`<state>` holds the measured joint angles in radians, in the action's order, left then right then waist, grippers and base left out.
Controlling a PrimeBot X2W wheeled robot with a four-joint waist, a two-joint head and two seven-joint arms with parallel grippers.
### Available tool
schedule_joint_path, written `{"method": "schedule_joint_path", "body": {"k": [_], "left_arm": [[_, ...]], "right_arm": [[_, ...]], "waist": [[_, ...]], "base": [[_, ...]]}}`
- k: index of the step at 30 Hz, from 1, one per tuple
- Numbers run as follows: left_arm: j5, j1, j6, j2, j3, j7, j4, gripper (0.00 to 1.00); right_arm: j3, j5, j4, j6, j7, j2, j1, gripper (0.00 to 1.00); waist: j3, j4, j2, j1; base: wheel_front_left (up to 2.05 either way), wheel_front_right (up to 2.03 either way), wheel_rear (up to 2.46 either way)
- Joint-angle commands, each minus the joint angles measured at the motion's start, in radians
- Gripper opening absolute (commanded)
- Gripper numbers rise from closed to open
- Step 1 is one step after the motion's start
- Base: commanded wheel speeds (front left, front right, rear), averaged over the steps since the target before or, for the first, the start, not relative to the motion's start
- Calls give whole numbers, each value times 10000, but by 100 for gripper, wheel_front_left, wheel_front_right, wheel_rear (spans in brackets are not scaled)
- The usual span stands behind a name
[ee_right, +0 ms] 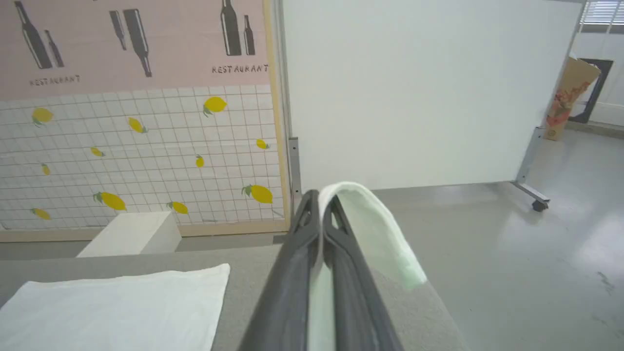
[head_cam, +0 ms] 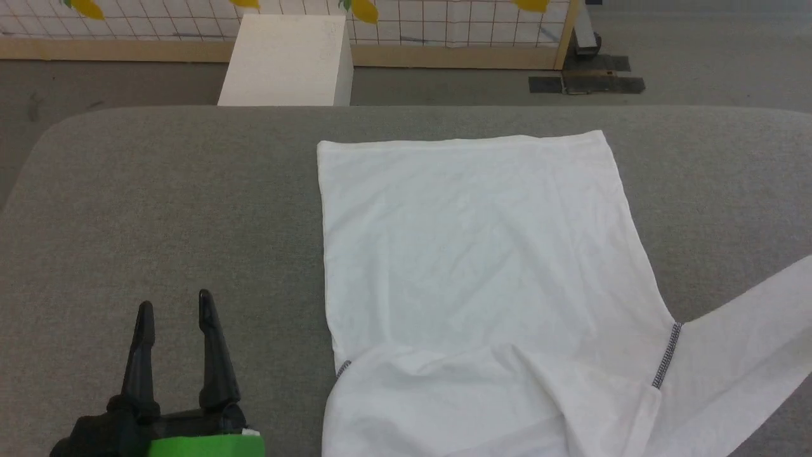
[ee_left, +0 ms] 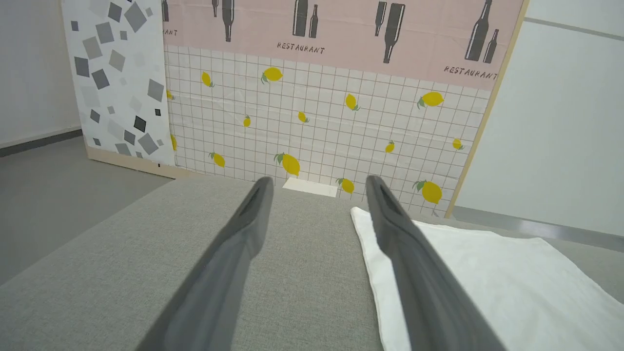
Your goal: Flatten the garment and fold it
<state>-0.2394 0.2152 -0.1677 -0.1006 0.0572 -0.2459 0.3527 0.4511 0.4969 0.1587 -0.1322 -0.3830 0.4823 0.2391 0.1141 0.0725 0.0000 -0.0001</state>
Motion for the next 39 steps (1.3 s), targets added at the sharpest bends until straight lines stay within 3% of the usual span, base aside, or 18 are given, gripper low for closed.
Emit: {"method": "schedule_joint_path", "body": {"k": [1,15,22,30,37,38,39], "left_arm": [[-132,146,46,-80,40,55,-28,100],[-201,161,34,-56,259,102,-122,100],[-267,108,4,-4,323,57,-189,100],[-338,122,-78,61,316,-9,-227,100],[-358,138,-96,56,326,-38,-233,100],[-355,131,-100,54,329,-39,-235,100],[-351,122,-107,53,336,-40,-238,100]], "right_arm": [[-421,120,341,15,-93,-75,152,0],[-4459,247,2532,15,-950,-972,-636,0],[-6563,349,2858,15,-1246,-1304,-1177,0],[-9364,198,1631,15,-589,-1625,-1034,0],[-11323,-446,-1081,15,441,-2040,-250,0],[-11478,-537,-1485,15,610,-2114,-152,1],[-11602,-659,-1989,15,828,-2223,-30,38]], "waist": [[-115,197,0,1],[-125,726,0,1],[-33,827,0,1],[17,864,0,1],[110,926,0,1],[122,928,0,1],[134,932,0,1]], "base": [[0,0,0],[0,0,0],[0,0,0],[0,0,0],[0,0,0],[0,0,0],[0,0,0]]}}
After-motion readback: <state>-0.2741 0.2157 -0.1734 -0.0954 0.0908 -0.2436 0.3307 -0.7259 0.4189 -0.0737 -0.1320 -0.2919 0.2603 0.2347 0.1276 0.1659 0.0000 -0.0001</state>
